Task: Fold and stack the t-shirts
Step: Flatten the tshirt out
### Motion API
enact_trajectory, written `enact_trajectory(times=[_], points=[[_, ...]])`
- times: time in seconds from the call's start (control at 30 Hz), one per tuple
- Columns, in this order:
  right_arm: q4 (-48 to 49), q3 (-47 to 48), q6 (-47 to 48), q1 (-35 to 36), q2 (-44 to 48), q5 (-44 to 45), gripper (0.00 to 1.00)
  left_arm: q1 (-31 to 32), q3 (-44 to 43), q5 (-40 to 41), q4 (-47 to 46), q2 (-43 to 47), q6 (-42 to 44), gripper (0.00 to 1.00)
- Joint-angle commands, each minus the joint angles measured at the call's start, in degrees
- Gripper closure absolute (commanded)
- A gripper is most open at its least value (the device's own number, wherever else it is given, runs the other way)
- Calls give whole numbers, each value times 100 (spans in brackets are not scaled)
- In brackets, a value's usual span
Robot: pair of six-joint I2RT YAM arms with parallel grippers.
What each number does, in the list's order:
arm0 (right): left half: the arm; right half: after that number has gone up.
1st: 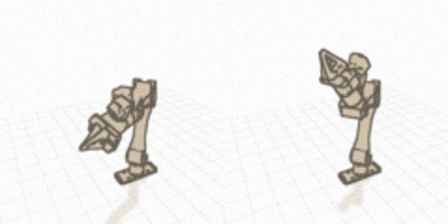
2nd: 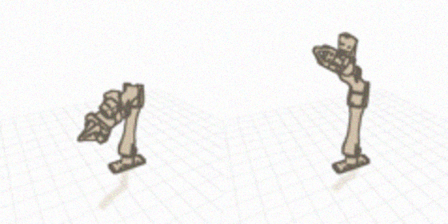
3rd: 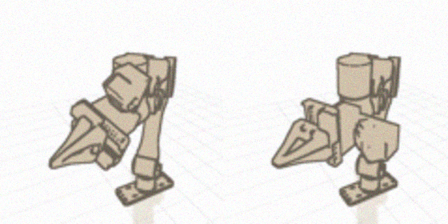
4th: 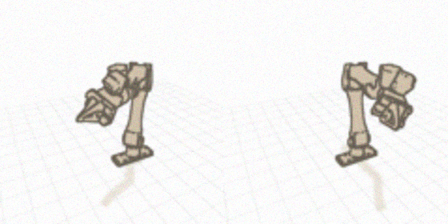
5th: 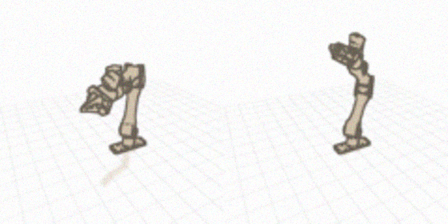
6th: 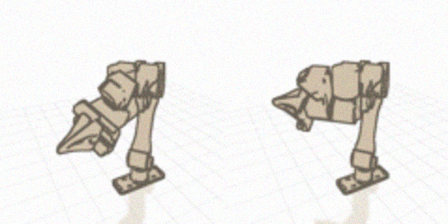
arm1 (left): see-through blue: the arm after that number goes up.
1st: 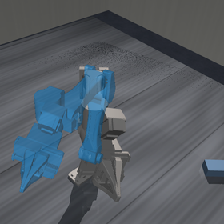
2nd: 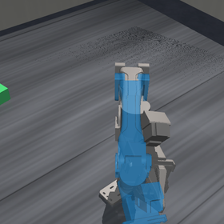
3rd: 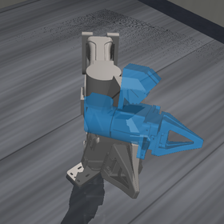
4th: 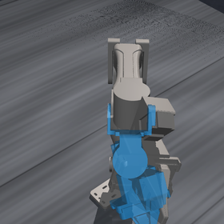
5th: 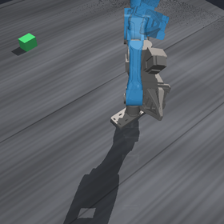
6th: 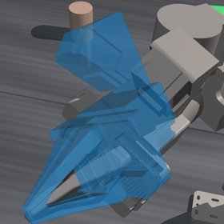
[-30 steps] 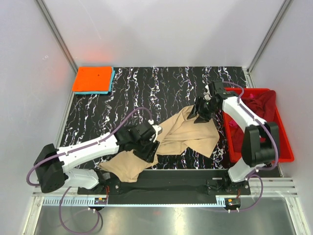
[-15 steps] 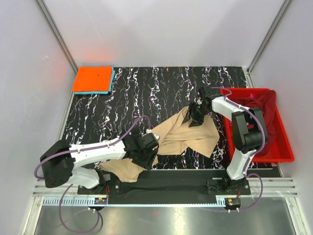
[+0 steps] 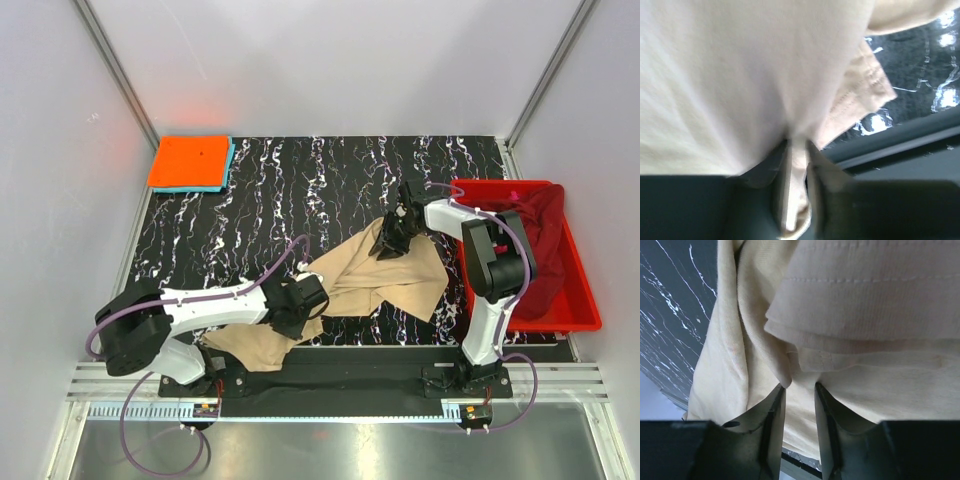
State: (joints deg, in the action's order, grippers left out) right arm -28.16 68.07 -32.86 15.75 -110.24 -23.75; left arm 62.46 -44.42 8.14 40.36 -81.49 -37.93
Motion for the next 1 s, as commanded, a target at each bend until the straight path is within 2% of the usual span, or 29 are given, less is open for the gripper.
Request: enact_trajectory(times=[0.0,0.03,0.07,0.1,0.27,0.33,0.37,0.4,0.43,0.5,0.57,0.7,0.87,0.93,0.97], points=[[180,329,-62,86,-112,-104,65,21,-163,460,-99,-7,84,84],[171,364,-71,95,-147,-95,67,21,-189,539,-64,11,102,87],[179,425,-71,95,-156,-95,68,12,-198,583,-46,45,111,97],[171,452,-63,104,-174,-86,69,21,-207,618,-20,72,111,100],[109,707,-27,104,-297,-86,83,21,-374,882,165,440,198,100],[127,751,-18,104,-323,-77,81,21,-470,926,261,572,225,100],[118,769,-10,104,-332,-77,71,21,-488,909,271,591,277,98],[109,769,-1,104,-341,-69,67,21,-497,891,279,599,269,70],[109,795,-10,104,-367,-69,66,12,-480,847,262,608,251,56],[118,830,-1,113,-420,-112,65,12,-392,716,113,591,242,38],[109,848,8,104,-455,-113,66,12,-269,557,-89,459,216,35],[92,883,25,104,-472,-156,73,12,-111,487,-353,108,234,42],[109,874,43,104,-525,-139,80,21,92,477,-564,-42,208,72],[109,892,69,104,-586,-104,83,21,75,652,-451,-59,207,77],[109,901,78,104,-596,-104,90,21,48,732,-406,-68,225,88]])
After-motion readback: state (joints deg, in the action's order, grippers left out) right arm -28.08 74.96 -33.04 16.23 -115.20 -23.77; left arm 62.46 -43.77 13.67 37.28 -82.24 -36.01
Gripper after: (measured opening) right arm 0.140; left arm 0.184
